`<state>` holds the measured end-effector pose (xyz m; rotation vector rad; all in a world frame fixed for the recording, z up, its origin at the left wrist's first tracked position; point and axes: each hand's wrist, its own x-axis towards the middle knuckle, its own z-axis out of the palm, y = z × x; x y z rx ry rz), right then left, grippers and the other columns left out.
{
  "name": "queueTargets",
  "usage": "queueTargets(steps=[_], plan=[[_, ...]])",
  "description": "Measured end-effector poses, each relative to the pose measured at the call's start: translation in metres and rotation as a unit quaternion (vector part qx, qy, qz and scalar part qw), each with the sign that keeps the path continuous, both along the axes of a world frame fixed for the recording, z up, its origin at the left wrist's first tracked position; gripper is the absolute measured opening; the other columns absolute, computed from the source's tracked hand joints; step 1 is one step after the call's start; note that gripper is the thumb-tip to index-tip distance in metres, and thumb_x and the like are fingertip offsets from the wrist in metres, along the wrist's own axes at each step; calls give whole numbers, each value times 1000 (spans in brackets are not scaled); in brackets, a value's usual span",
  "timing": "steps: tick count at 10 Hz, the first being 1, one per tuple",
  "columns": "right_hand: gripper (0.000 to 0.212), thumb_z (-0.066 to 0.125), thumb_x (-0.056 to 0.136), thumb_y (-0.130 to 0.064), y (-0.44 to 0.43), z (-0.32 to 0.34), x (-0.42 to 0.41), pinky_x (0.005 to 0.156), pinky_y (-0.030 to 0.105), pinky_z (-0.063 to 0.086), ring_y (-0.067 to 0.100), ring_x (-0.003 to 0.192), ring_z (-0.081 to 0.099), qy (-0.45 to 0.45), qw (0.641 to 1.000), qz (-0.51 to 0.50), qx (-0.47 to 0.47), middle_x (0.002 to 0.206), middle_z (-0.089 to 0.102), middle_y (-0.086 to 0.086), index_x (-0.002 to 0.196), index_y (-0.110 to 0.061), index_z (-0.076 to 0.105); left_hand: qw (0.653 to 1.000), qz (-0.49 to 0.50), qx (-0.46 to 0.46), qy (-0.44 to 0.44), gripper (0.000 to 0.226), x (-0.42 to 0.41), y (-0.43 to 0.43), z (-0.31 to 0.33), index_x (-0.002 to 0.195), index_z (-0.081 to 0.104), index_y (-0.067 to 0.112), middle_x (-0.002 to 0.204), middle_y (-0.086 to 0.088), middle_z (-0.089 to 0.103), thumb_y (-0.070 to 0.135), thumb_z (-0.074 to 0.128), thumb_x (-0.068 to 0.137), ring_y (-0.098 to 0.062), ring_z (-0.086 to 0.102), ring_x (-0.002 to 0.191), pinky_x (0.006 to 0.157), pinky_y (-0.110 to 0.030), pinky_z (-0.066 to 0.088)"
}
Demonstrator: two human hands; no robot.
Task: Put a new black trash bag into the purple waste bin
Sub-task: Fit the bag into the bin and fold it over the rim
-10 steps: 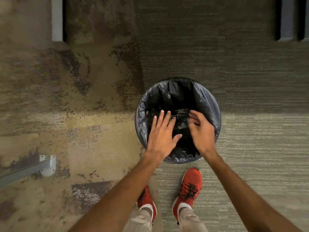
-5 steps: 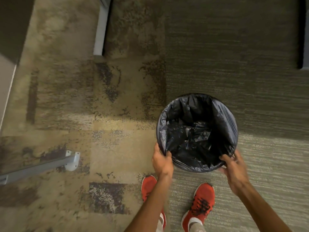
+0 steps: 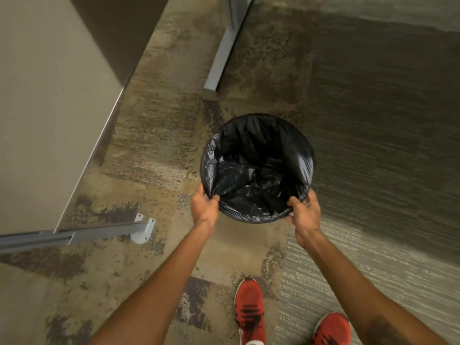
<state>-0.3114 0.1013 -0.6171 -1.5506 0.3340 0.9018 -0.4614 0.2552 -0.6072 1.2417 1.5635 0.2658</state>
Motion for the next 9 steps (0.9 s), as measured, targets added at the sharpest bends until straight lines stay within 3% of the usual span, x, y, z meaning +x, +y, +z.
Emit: queueTargets(steps=[2, 4, 5, 6, 7, 8, 9], plan=[[53, 48, 93, 11, 77, -25, -27, 85, 59, 59, 32, 111, 67, 9, 999, 38, -2, 111, 68, 2, 138, -18, 48, 999, 21, 14, 35, 49, -34, 68, -16, 132, 58, 18, 112, 5, 69, -8, 58, 90, -24, 69, 107, 100, -48, 55], [54, 47, 94, 9, 96, -35, -35, 79, 51, 63, 26, 103, 69, 23, 997, 68, -15, 122, 66, 9, 140, -19, 46, 999, 36, 0, 4, 50, -53, 85, -36, 132, 57, 19, 119, 0, 71, -10, 57, 90, -26, 68, 110, 97, -53, 56], [54, 47, 95, 8, 97, -34, -31, 80, 52, 62, 30, 108, 68, 27, 996, 83, -23, 125, 65, 9, 140, -21, 44, 1000, 26, 1, -3, 53, -52, 89, -37, 138, 54, 17, 123, 0, 70, -8, 57, 91, -24, 68, 111, 98, -51, 56], [57, 47, 95, 9, 98, -30, -28, 78, 43, 63, 29, 113, 66, 47, 994, 92, -20, 129, 63, 7, 143, -22, 40, 1000, 8, -7, -2, 52, -54, 92, -38, 137, 54, 21, 123, 0, 70, -4, 61, 91, -25, 68, 111, 98, -52, 55], [61, 52, 95, 3, 92, -24, -27, 89, 45, 60, 26, 117, 64, 39, 995, 88, -26, 134, 61, 4, 148, -22, 37, 1000, -11, 2, 18, 50, -55, 92, -33, 135, 53, 21, 123, -1, 70, 8, 70, 89, -28, 68, 111, 98, -53, 55], [68, 59, 95, -19, 80, -1, -29, 117, 51, 37, 28, 138, 47, -99, 970, 178, -132, 153, 48, 7, 156, -20, 30, 970, -130, 109, 174, 71, -55, 86, -14, 144, 41, 12, 139, -12, 59, 28, 77, 85, -36, 57, 126, 101, -50, 51], [66, 53, 100, -19, 70, 19, -37, 124, 45, 22, 26, 151, 27, -245, 916, 256, -190, 164, 29, 8, 158, -12, 24, 931, -201, 190, 239, 82, -56, 71, 1, 156, 25, 7, 158, -17, 37, 35, 68, 91, -36, 35, 146, 116, -52, 37]])
